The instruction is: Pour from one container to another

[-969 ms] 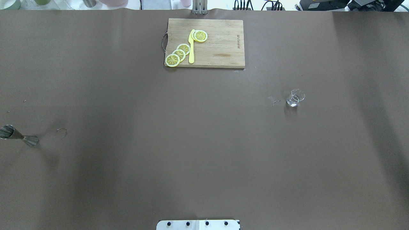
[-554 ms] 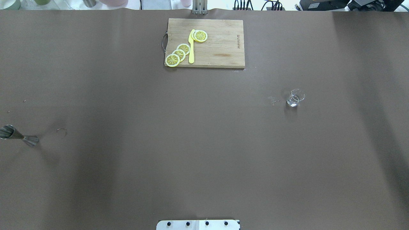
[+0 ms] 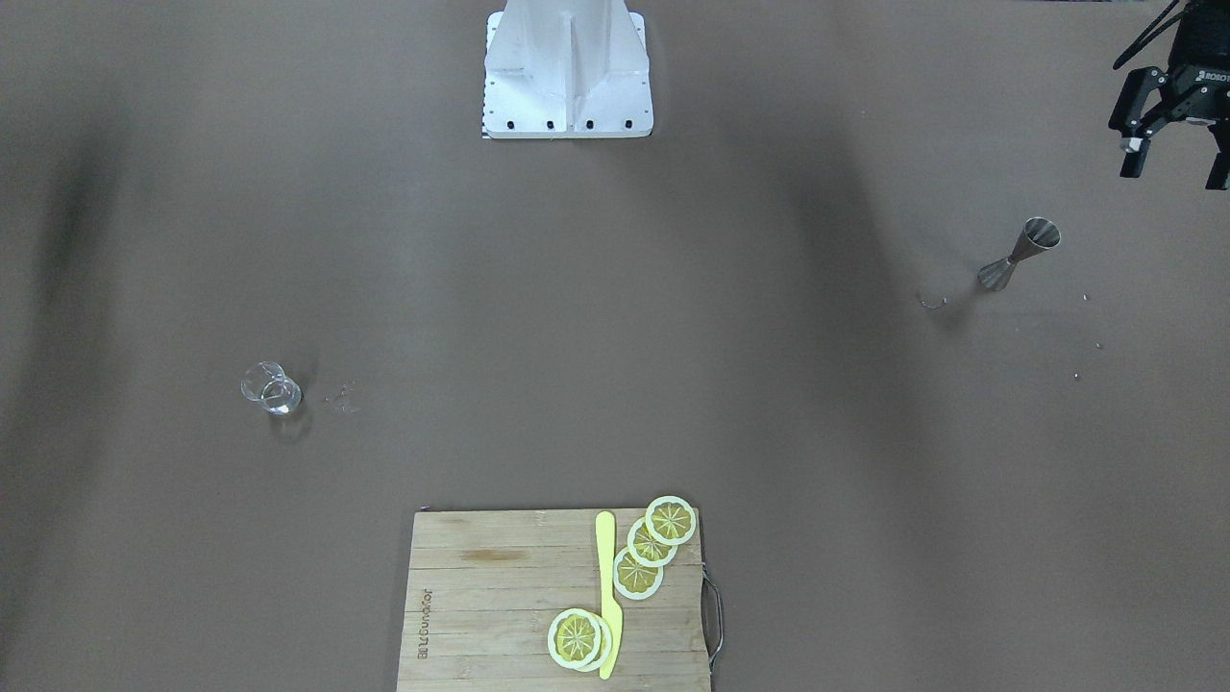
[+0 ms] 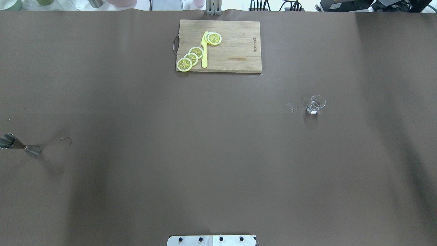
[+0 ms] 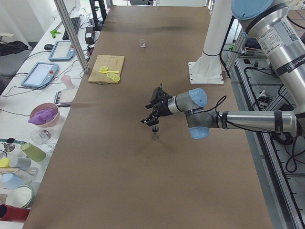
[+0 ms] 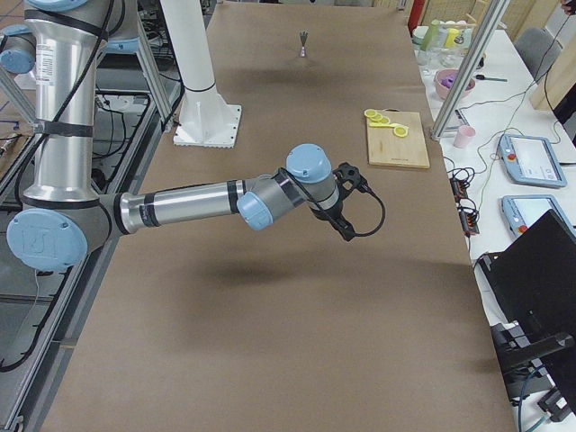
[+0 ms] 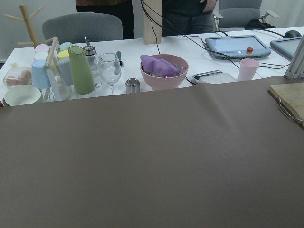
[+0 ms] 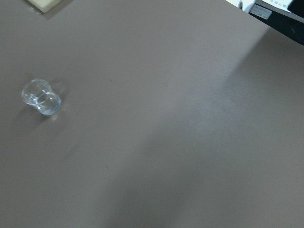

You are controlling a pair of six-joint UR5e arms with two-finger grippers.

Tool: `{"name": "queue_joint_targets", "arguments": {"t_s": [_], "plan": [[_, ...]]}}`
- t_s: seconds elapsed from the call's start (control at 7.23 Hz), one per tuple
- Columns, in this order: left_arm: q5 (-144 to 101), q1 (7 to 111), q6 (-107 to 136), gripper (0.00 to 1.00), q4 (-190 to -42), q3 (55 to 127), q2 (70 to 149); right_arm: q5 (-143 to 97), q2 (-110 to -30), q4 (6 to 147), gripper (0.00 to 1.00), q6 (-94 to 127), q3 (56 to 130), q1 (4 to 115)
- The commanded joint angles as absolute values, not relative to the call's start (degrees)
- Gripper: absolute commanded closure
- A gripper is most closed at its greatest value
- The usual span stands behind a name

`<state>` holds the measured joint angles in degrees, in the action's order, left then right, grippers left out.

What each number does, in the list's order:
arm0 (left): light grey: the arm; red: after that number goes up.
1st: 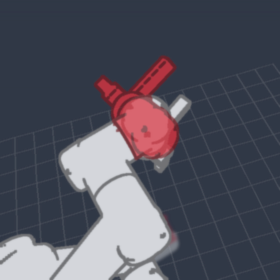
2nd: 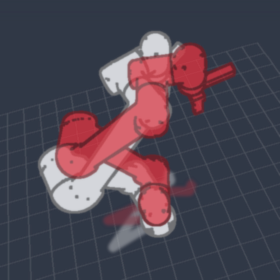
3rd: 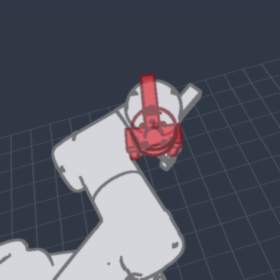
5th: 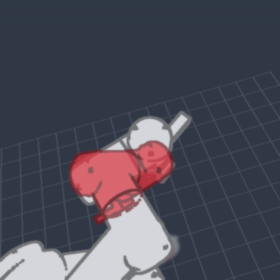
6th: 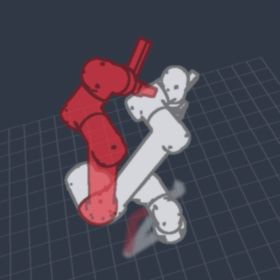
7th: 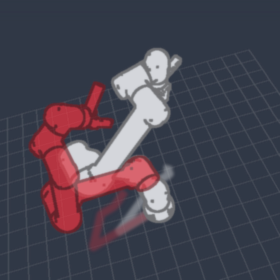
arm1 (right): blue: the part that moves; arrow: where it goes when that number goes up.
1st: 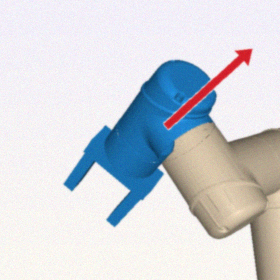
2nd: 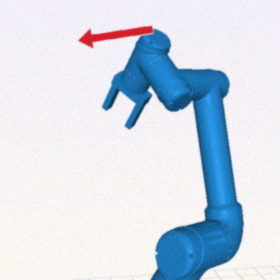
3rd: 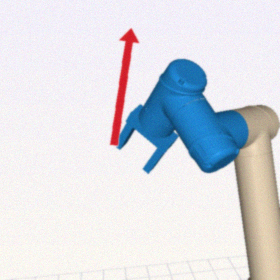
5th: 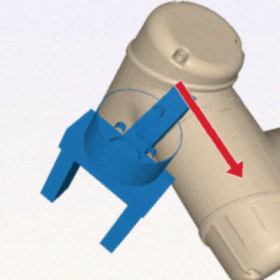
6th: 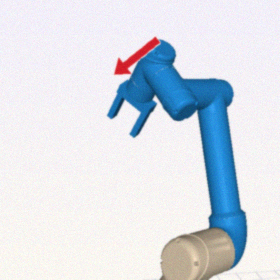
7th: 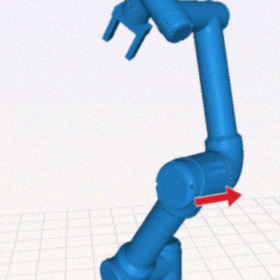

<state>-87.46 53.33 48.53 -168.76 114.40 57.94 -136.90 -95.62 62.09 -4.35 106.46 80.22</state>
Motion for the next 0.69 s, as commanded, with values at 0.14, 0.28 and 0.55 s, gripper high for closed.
{"name": "queue_joint_targets", "arguments": {"t_s": [0.14,0.28,0.55], "plan": [[-78.6,48.44,56.56,0.03,-170.95,112.85,57.22,-132.22,-93.43,49.17,0.0,11.76,106.09,66.49],[-75.62,47.04,57.91,0.03,-170.51,112.76,57.22,-130.19,-93.43,48.87,0.0,14.13,106.17,64.01],[-69.81,42.91,58.27,0.03,-171.12,111.37,57.22,-124.13,-91.77,45.62,0.0,18.6,106.0,57.69]]}}
